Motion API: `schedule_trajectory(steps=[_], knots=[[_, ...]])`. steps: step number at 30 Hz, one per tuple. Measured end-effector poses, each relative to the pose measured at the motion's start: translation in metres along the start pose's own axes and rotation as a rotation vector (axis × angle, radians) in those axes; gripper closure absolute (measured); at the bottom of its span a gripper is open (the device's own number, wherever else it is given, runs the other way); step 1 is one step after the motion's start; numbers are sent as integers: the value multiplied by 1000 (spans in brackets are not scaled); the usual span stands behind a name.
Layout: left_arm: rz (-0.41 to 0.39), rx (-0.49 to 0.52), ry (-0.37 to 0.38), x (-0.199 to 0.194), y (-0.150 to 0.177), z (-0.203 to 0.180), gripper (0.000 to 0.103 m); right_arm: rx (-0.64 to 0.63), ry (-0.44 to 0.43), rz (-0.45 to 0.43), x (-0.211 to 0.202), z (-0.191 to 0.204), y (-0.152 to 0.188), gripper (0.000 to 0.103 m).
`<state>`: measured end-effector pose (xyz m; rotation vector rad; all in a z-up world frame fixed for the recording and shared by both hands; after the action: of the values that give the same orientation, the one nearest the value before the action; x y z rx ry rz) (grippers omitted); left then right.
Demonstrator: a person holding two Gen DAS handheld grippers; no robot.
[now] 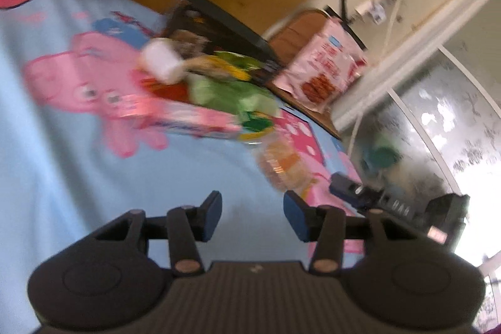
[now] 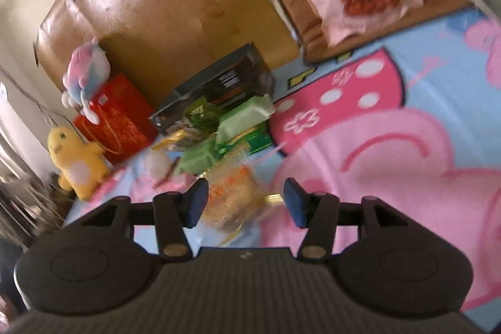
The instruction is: Organize snacks
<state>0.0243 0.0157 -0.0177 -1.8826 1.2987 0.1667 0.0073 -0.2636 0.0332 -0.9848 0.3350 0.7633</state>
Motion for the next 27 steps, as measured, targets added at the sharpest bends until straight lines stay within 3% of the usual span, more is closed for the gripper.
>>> schedule_trajectory(steps=[4,7,13,14,17,19,20,21,27], knots=[[53,51,8,36,-9,-26,56,-224,54,-3,1,-1,9,43],[92,69,-1,63,-11,-37,54,-415,100,11,12,3,15,27],[148,28,-42,111,-24,-31,54,-705,58,63,34,3,23,13],[160,26,-57,119,-25,-28,60,-740,53,78,42,4,24,13],[149,37,-60,126,-29,-26,63,-755,13,131,65,8,31,20],[128,75,-100,118,-30,-27,63,-664,-55,144,71,14,29,36],[120,77,-101,111,-31,-29,63,-674,-35,131,73,17,30,41],[115,75,-82,103,-32,-31,63,-698,-24,113,71,21,32,54],[-28,163,-48,61,-76,-58,65,-588,-112,6,52,41,17,57]])
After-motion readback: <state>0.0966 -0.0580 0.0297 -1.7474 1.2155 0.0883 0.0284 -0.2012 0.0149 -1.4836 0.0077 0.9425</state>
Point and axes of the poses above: each gripper's, at about its wrist camera, not at the fingertips, and x roughly the way its jaws point, z to its left, y to its underside, the point moved 8 cm from there along x, roughly the way its jaws point, and after that the axes turned 3 degrees about z, right-handed, at the moved point
